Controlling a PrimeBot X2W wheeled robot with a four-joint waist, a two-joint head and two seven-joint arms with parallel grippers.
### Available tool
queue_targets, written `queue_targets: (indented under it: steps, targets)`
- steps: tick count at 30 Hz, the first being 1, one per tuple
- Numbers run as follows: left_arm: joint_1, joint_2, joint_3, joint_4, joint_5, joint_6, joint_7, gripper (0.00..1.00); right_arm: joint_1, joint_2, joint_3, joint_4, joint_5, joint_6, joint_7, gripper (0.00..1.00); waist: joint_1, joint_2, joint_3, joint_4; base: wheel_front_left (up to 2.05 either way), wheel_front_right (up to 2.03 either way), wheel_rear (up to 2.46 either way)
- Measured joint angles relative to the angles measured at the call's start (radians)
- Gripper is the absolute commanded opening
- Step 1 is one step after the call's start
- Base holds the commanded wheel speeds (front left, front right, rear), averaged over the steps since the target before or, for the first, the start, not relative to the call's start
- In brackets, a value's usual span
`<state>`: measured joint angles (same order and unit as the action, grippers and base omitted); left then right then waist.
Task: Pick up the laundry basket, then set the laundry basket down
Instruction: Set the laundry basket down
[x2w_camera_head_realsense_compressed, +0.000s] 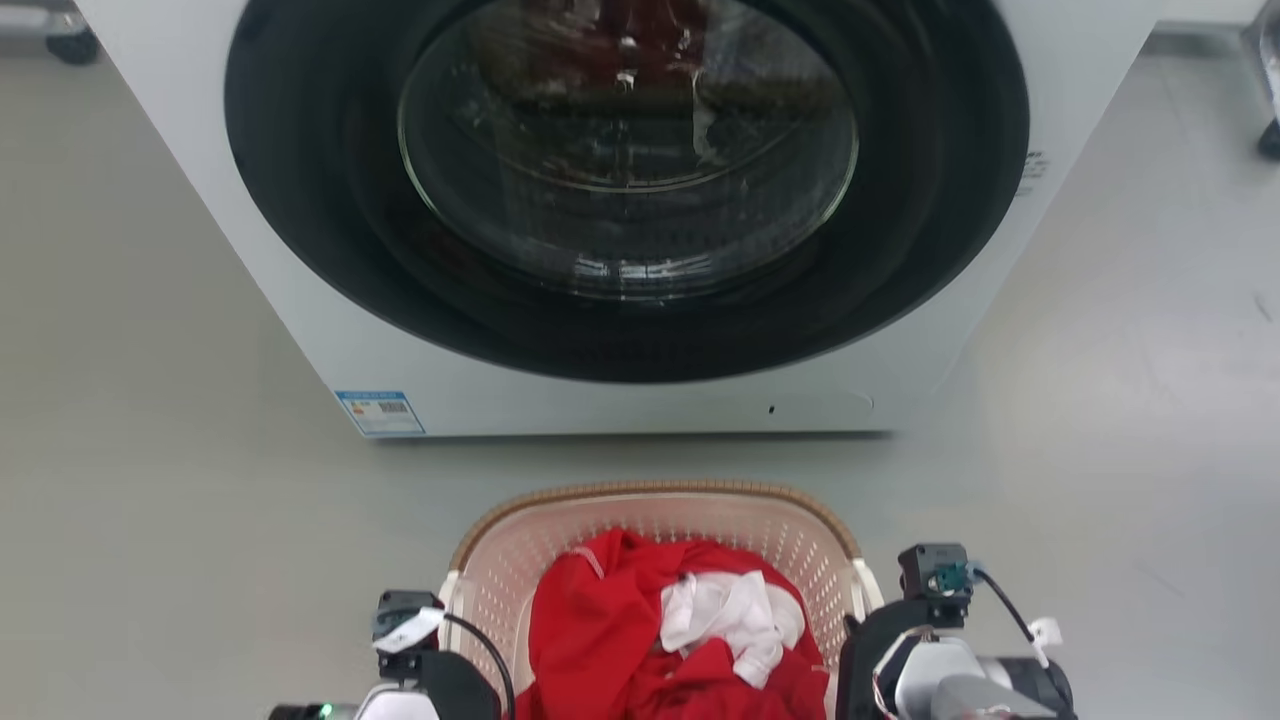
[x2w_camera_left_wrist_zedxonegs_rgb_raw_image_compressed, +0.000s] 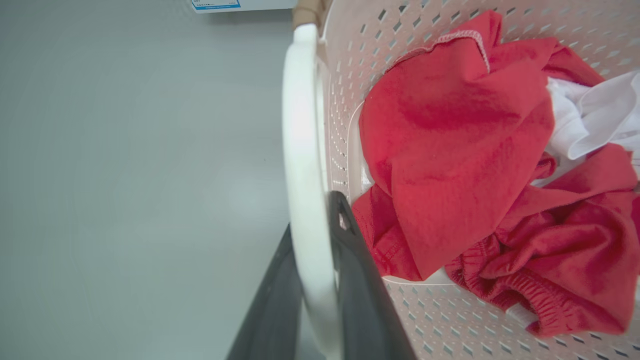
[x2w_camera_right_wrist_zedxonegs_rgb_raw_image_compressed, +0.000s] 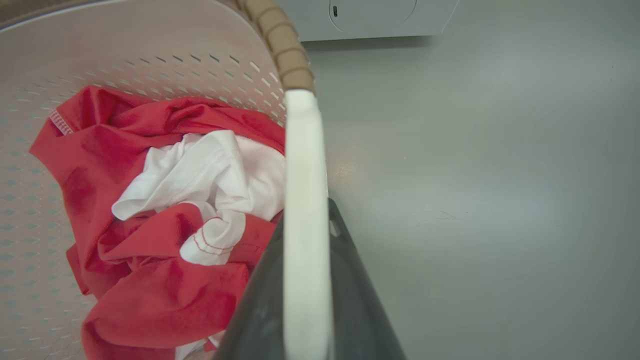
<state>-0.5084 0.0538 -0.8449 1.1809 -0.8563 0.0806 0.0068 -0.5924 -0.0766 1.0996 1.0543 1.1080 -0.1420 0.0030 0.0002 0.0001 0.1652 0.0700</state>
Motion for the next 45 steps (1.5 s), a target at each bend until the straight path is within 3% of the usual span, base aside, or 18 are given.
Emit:
queue_targets:
  steps: [45]
  targets:
    - [-0.439, -0.006, 0.054, -0.016, 0.013, 0.025, -0.108, 0.00, -0.478, -0.005, -0.017, 0.117, -0.088, 0.001, -0.102, 0.00, 0.0000, 0.0001, 0.645, 0.007, 0.00, 0.00, 0.00]
